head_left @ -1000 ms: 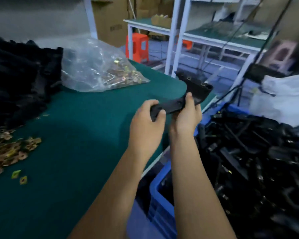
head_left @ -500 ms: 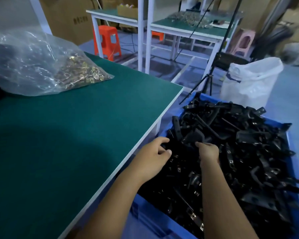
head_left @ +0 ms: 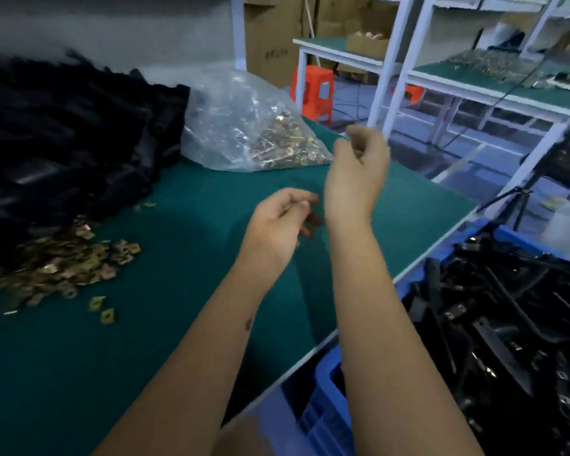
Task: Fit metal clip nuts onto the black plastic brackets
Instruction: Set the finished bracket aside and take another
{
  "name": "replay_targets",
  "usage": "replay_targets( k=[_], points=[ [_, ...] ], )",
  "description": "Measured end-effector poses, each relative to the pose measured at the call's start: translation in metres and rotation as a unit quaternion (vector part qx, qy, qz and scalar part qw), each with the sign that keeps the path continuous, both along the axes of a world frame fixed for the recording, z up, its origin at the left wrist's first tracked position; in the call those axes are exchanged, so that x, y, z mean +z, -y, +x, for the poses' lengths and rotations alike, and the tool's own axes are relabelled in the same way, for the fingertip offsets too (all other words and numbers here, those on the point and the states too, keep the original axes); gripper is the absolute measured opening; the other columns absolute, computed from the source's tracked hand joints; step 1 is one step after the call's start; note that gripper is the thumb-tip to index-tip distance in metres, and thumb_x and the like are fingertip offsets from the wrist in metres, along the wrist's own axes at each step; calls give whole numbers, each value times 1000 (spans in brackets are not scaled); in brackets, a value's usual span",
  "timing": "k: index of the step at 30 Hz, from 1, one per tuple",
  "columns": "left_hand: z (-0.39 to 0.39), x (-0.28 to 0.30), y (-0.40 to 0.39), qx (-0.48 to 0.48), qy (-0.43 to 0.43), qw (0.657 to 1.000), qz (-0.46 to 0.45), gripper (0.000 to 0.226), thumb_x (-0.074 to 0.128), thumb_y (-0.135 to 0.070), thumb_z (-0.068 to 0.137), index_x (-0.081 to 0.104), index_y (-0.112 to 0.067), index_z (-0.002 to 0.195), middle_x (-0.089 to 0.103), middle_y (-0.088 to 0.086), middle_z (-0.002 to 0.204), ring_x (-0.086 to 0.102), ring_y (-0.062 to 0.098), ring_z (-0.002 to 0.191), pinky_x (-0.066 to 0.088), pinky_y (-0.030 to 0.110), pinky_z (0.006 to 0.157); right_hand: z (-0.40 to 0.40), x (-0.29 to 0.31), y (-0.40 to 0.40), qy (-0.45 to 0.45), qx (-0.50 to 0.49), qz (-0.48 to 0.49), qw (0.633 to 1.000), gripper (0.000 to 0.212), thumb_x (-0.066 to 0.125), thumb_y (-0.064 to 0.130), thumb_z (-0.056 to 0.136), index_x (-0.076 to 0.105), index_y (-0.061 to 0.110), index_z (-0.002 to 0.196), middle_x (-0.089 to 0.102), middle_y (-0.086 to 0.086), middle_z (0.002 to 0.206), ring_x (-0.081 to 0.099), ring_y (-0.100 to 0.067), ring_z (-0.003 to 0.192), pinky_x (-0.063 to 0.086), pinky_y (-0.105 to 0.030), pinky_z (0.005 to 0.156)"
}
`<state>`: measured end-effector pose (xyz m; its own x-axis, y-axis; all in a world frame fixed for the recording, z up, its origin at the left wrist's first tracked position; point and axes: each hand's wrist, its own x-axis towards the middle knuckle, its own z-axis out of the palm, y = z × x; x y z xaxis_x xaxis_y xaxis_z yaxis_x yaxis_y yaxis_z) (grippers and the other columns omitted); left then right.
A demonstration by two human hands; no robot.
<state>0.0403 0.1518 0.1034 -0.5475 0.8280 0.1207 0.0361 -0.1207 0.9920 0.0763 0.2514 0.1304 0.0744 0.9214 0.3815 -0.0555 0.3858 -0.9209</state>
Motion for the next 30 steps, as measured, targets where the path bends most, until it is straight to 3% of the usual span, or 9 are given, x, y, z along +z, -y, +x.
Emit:
replay_targets(
  k=[5,9,13,15,17,20,25,27,30],
  points=[
    [-77,-12,61,155,-37,987,5,26,40,12,90,56,-2,75,56,-9,56,47,0,51,37,12,50,-111,-15,74,112,252,13,961,18,55,10,88,65,17,101,61,0,105,56,-17,102,45,-31,91],
    [-132,-24,119,294,-106,949,-49,32,46,2,96,64,-22,83,65,-4,76,58,7,68,48,21,62,-170,-38,115,153,326,-8,933,28,52,13,90,61,23,114,54,1,110,57,-12,94,47,-28,82],
    [-165,-36,171,393,-121,910,-59,34,47,-5,98,64,-30,84,64,-13,71,56,3,63,47,24,61,-190,-61,132,168,288,34,942,49,50,8,92,53,35,133,39,5,116,51,-8,89,44,-13,71],
    [-171,-41,182,414,-92,904,-54,34,46,-5,98,65,-29,84,63,-17,68,51,0,56,44,18,54,-196,-64,128,207,236,98,944,52,54,9,92,54,38,135,35,-1,132,42,-16,112,47,-29,91],
    [-175,-43,184,420,-47,905,-42,33,46,-4,98,66,-26,83,63,-16,65,47,-1,52,40,14,48,-200,-64,121,234,215,91,944,51,56,13,92,55,40,135,26,-6,150,29,-22,130,38,-42,106],
    [-179,-42,182,424,-19,905,-39,32,46,-4,96,67,-25,83,63,-14,64,46,1,50,38,15,46,-200,-64,116,239,271,50,931,56,50,17,96,41,40,146,22,0,159,20,-18,141,24,-38,117],
    [-179,-42,183,407,-22,912,-39,32,47,-5,94,67,-26,82,63,-15,64,44,1,48,36,17,43,-197,-65,120,271,218,97,932,59,47,16,100,27,24,155,27,0,159,21,-17,145,20,-34,117],
    [-180,-41,184,400,-18,916,-38,31,46,-4,94,67,-24,82,63,-15,64,44,0,48,37,16,43,-193,-63,124,237,175,127,947,54,48,13,100,35,19,152,39,-4,152,30,-19,141,25,-31,114],
    [-180,-38,185,394,-3,919,-36,31,46,-3,95,68,-23,83,63,-15,62,44,-1,48,37,14,43,-184,-56,128,117,101,173,973,41,51,8,98,54,11,139,56,-9,128,46,-20,120,26,-9,101]
  ],
)
